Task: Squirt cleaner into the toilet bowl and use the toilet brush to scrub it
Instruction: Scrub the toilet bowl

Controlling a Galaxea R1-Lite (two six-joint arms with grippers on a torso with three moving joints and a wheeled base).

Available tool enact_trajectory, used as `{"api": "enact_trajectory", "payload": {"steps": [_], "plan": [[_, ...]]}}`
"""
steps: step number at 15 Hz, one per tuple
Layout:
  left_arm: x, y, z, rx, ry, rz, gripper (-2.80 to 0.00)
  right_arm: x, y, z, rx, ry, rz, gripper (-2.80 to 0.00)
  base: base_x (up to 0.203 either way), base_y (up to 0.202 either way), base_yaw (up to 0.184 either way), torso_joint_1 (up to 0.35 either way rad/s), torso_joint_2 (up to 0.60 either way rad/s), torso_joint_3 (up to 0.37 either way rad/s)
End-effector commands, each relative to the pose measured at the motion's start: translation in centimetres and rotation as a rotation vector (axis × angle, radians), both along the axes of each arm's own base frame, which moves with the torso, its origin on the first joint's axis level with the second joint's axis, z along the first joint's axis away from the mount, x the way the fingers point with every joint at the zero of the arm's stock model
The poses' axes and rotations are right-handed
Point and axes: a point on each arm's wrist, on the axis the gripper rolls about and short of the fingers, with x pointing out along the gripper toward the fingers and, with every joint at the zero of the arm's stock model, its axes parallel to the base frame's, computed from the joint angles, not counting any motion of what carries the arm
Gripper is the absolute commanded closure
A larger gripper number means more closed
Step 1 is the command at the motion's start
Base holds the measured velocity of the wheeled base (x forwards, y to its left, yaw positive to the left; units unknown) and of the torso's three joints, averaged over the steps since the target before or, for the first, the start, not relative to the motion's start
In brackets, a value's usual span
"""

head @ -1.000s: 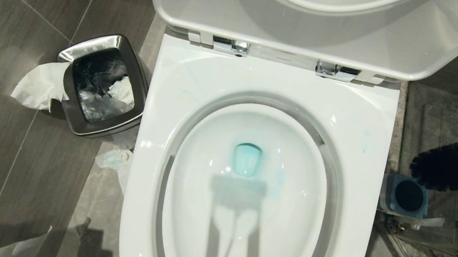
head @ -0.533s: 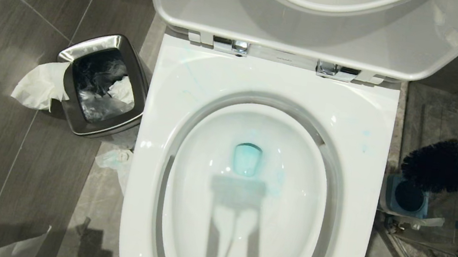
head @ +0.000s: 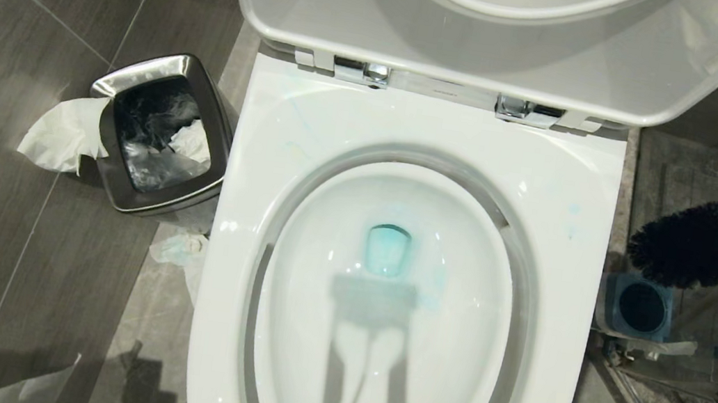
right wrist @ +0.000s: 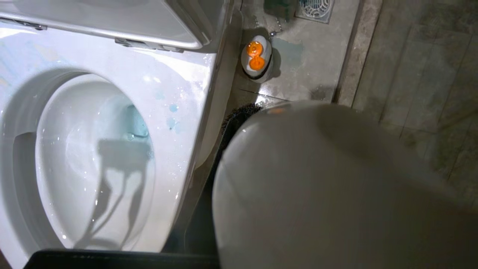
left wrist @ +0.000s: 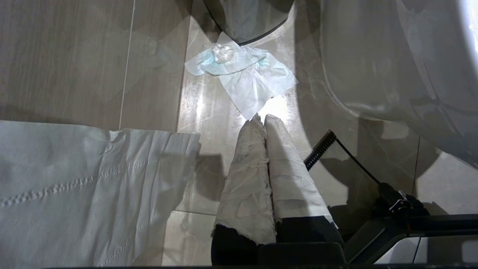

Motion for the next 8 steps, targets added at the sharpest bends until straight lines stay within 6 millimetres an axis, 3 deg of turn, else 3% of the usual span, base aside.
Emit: {"api": "enact_trajectory", "payload": {"steps": [1,8], "plan": [[0.01,0.0,0.0,0.0,0.001,0.0,0.0,0.1,-0.04,0.05,0.002,0.003,0.003,0.0,0.0,0.0,0.0,0.0,0.0,0.0],[0.01,0.0,0.0,0.0,0.001,0.0,0.0,0.19,-0.06,0.23,0.002,-0.002,0.009,0.0,0.0,0.0,0.0,0.0,0.0,0.0]]}}
